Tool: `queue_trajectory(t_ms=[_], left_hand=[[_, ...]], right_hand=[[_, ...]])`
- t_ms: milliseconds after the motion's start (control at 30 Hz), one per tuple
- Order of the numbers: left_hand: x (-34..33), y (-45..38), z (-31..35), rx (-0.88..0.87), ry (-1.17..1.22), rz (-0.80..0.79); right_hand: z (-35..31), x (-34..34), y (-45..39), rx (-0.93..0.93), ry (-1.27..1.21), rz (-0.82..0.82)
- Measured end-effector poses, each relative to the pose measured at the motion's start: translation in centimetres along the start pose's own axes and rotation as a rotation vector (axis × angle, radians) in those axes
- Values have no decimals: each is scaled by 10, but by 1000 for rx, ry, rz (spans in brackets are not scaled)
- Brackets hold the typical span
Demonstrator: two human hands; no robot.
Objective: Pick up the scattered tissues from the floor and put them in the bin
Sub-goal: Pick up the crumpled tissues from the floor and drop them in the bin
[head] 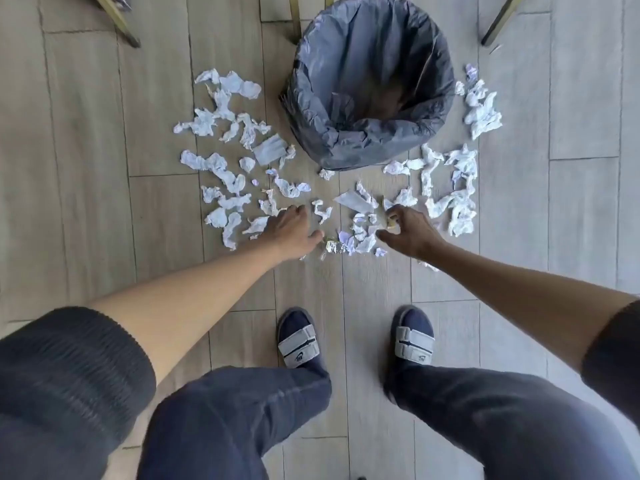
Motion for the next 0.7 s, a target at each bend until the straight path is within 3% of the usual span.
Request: queue_trajectory(t_ms=[333, 567, 700], left_hand=[[-61, -139, -50, -264, -231, 120], [-92, -179, -67, -494, -360, 242], [-113, -171, -81, -565, -457, 143]], right_hand=[[45, -81, -120, 370, 382, 240], [69, -99, -159, 569, 590, 406], [59, -87, -164, 592, 666, 379]])
Point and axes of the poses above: each hand's wrist, its own y-axis away from the middle knuckle, its own x-axis out of the back of the hand, z = x × y, the point moved 1 cm from there along -y, towards the middle knuckle, and after that the axes turned 15 degrees about y, right-handed, at the moved point
